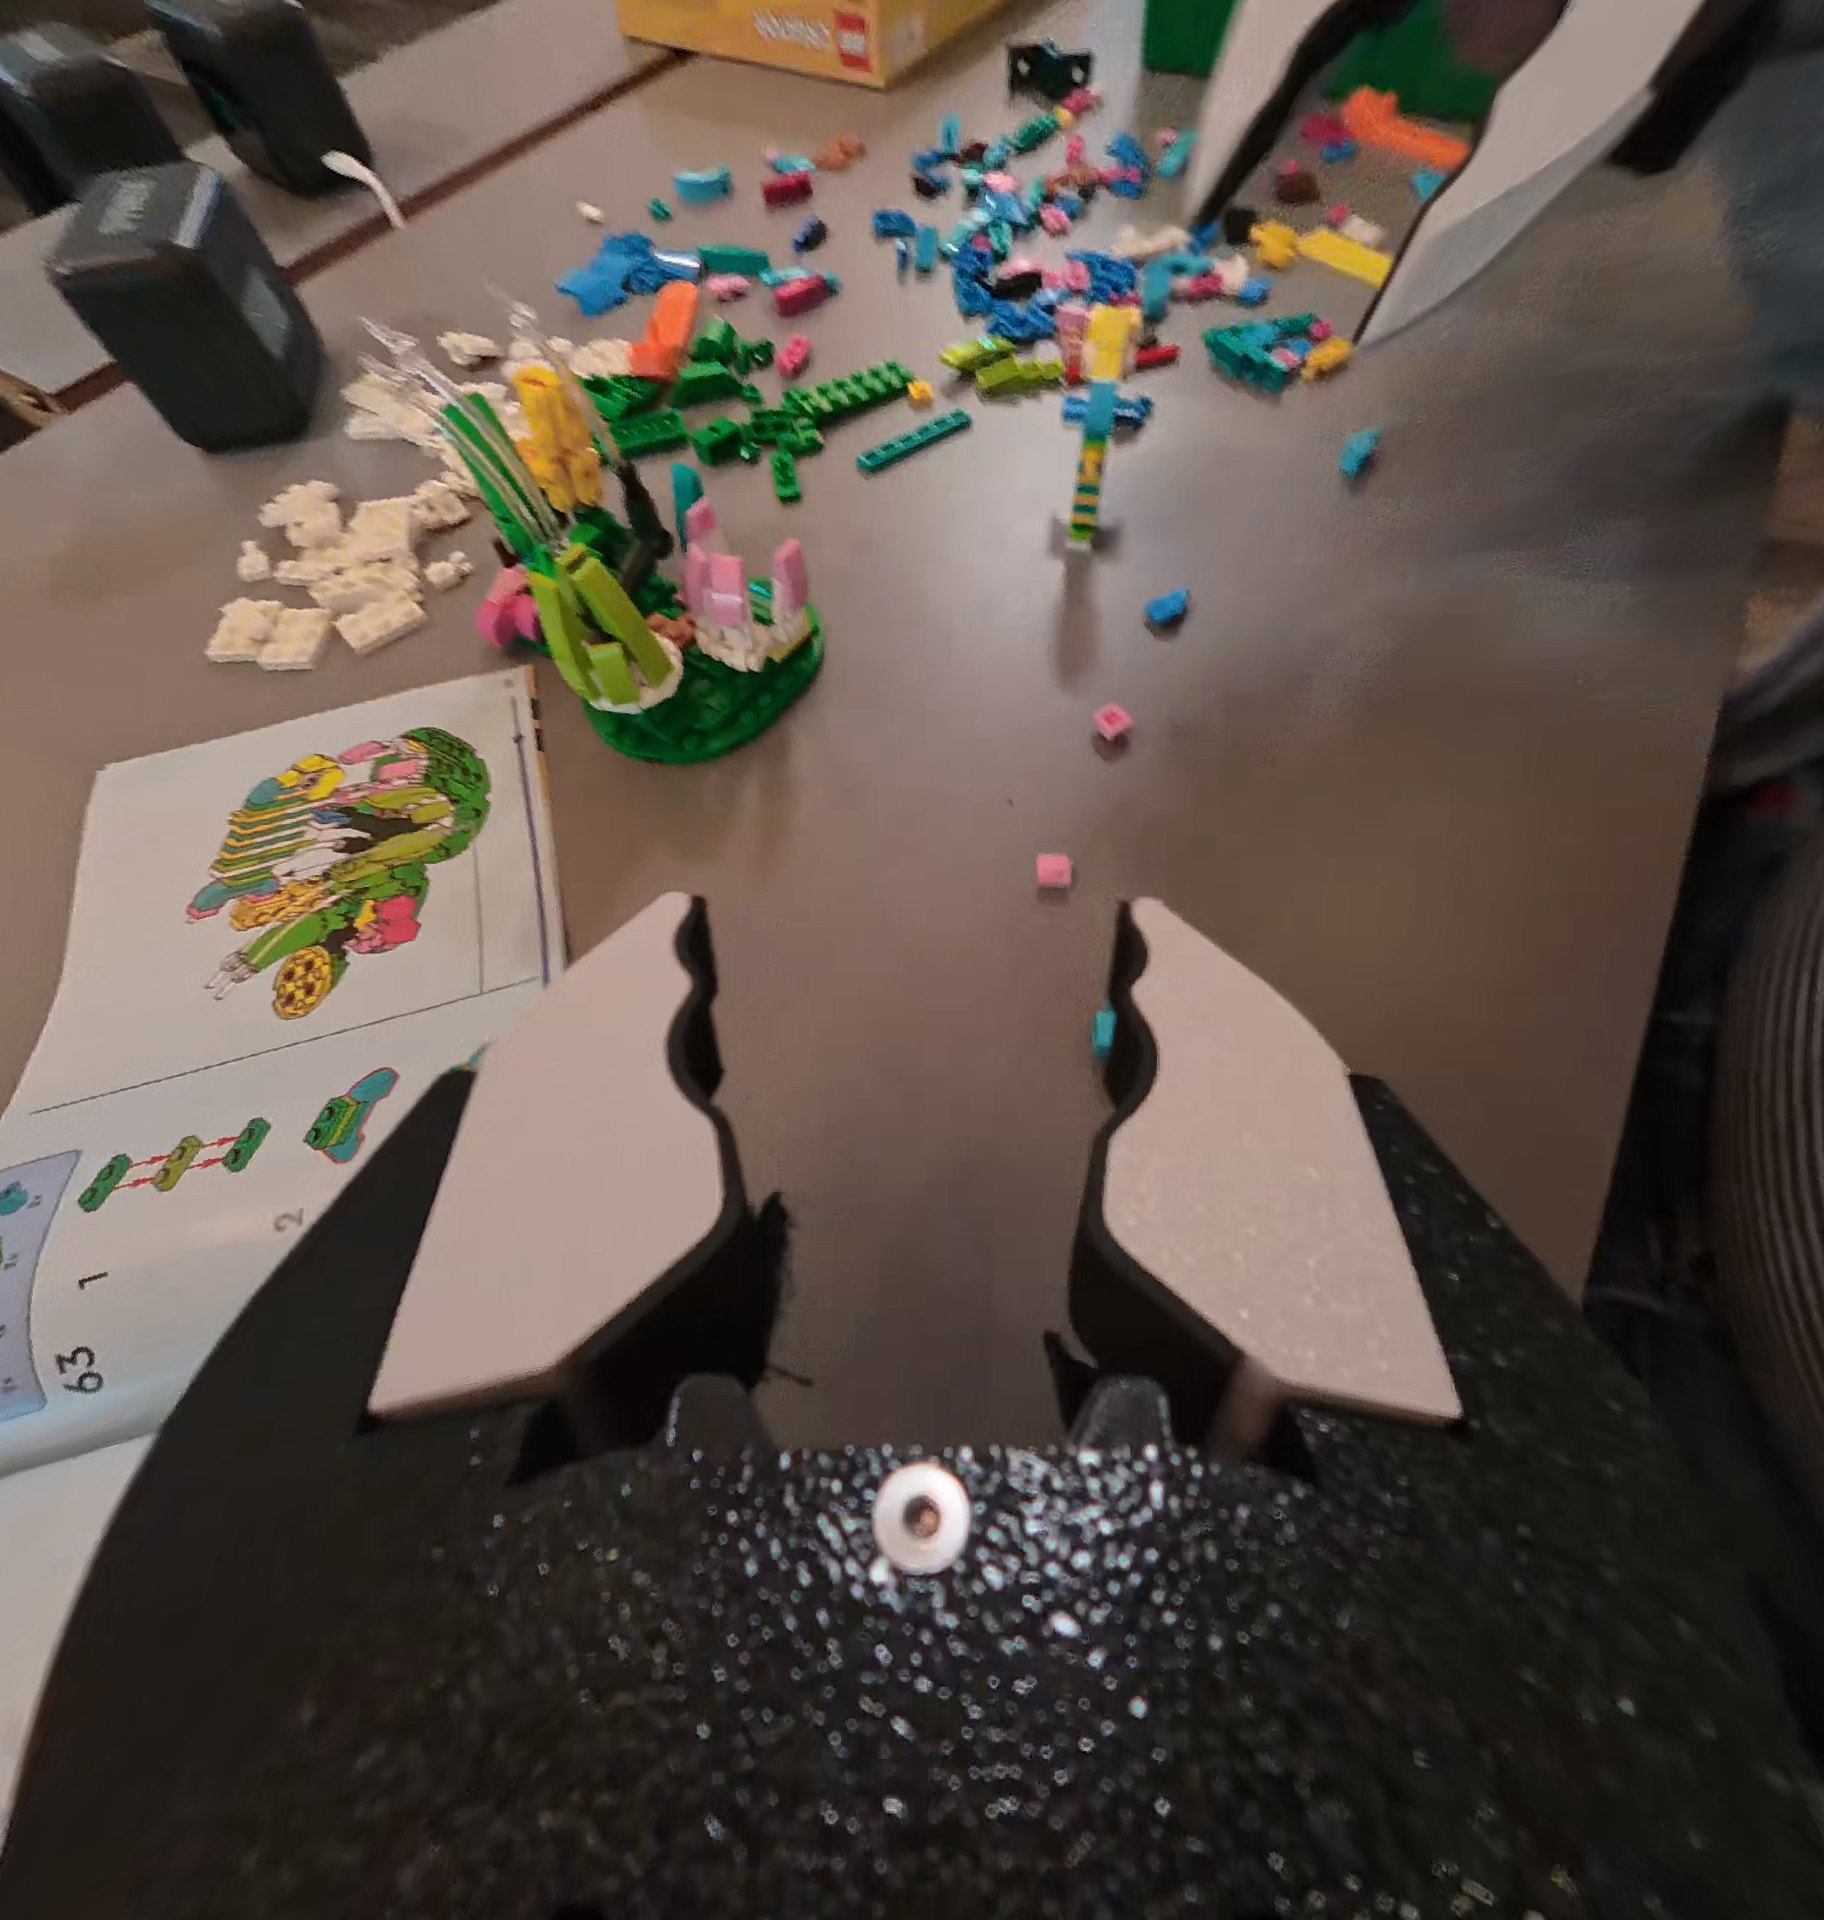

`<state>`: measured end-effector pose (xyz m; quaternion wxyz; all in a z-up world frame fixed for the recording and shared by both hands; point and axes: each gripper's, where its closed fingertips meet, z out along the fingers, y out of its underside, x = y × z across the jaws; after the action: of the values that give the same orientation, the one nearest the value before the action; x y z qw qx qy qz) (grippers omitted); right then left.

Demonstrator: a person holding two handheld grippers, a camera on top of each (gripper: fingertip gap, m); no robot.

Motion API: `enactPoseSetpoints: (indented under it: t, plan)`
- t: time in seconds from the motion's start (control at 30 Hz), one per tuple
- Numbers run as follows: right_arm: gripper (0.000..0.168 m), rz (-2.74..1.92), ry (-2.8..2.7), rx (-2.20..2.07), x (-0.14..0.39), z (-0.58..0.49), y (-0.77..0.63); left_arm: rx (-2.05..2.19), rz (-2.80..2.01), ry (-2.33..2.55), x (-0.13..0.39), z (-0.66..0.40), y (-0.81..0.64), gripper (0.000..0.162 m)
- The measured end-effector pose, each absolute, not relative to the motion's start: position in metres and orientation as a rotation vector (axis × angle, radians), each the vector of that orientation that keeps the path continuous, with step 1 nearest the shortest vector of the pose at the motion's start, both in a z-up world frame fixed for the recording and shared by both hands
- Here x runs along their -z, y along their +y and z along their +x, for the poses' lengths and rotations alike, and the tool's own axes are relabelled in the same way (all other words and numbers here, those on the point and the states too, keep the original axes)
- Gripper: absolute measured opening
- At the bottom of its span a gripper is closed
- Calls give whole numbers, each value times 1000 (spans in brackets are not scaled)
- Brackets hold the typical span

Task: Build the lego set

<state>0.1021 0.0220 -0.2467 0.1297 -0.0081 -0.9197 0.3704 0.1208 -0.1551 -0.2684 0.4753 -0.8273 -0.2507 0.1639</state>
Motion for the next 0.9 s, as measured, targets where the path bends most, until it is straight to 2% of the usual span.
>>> enactPoseSetpoints:
  t: [0.03,0.13,0.33,0.53,0.9]
  plan:
    - [45,-174,-2632,-988,247,94,57,-401,-2001,-640,267,117,-154,79]
    - [45,-555,-2560,-759,255,95,154,-343,-1925,-673,260,115,-143,89]
    - [42,-967,-2518,-784,284,113,234,-361,-1909,-629,257,116,-128,87]
    - [36,-940,-2562,-1004,297,104,210,-414,-1939,-627,265,115,-127,84]
    - [18,-649,-2692,-976,305,87,168,-473,-1951,-648,266,108,-132,82]
